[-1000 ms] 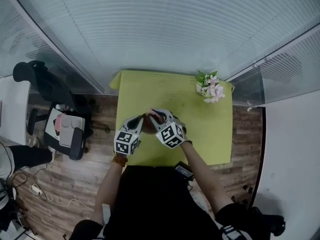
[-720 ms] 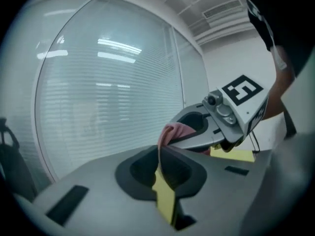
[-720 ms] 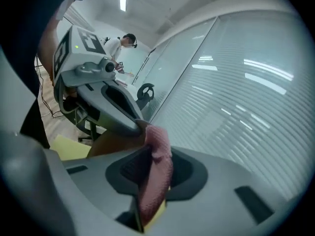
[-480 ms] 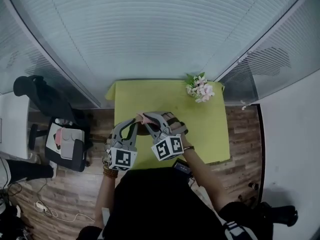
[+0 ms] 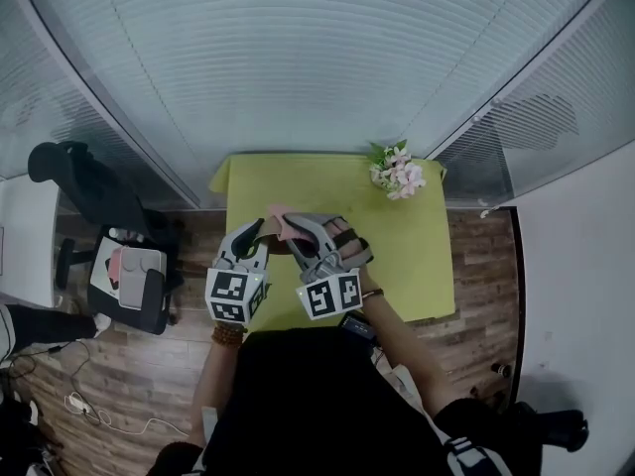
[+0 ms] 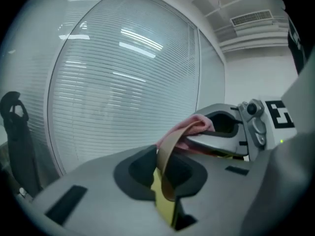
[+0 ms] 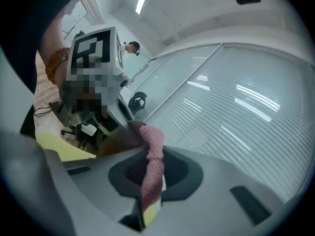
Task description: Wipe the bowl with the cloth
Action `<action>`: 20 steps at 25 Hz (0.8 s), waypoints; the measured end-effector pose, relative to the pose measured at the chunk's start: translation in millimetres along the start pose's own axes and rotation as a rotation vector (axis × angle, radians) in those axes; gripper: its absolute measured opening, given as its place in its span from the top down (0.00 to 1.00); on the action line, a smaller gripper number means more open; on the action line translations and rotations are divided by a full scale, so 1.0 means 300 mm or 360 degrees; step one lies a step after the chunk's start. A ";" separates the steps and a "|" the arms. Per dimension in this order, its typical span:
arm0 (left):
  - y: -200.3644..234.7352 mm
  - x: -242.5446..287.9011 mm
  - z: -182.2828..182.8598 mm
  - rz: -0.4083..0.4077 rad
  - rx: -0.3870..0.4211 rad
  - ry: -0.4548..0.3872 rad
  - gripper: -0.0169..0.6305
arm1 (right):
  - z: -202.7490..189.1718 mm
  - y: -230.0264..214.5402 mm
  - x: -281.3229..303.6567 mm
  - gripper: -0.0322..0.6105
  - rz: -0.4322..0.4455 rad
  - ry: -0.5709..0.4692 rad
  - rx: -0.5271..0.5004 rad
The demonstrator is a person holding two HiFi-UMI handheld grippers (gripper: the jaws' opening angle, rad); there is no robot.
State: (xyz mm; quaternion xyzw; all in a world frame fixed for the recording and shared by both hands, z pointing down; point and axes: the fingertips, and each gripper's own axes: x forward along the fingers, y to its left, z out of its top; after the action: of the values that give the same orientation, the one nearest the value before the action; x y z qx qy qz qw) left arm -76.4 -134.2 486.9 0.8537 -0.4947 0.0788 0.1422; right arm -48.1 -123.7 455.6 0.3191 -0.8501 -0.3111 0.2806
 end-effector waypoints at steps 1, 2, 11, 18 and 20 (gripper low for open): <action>0.002 -0.009 0.023 0.0016 -0.0032 -0.0041 0.93 | 0.010 -0.018 -0.005 0.91 -0.0032 -0.0009 0.0023; 0.003 -0.020 0.047 0.0033 -0.0063 -0.0084 0.92 | 0.019 -0.037 -0.012 0.91 -0.0068 -0.0019 0.0062; 0.016 -0.122 0.225 0.0013 -0.0464 -0.0524 0.91 | 0.099 -0.175 -0.081 0.92 -0.0239 -0.0187 0.0569; 0.004 -0.069 0.165 -0.0283 -0.0810 -0.0524 0.87 | 0.041 -0.193 -0.065 0.92 -0.0179 -0.0133 0.0821; -0.023 -0.054 0.134 -0.0290 -0.0576 -0.0368 0.86 | 0.014 -0.177 -0.064 0.92 -0.0137 -0.0074 0.0689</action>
State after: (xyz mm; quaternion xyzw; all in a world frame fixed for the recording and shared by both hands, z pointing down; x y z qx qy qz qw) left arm -78.6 -130.4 443.1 0.8587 -0.4347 -0.1228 0.2419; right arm -19.1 -140.4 409.8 0.4005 -0.8889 -0.1403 0.1725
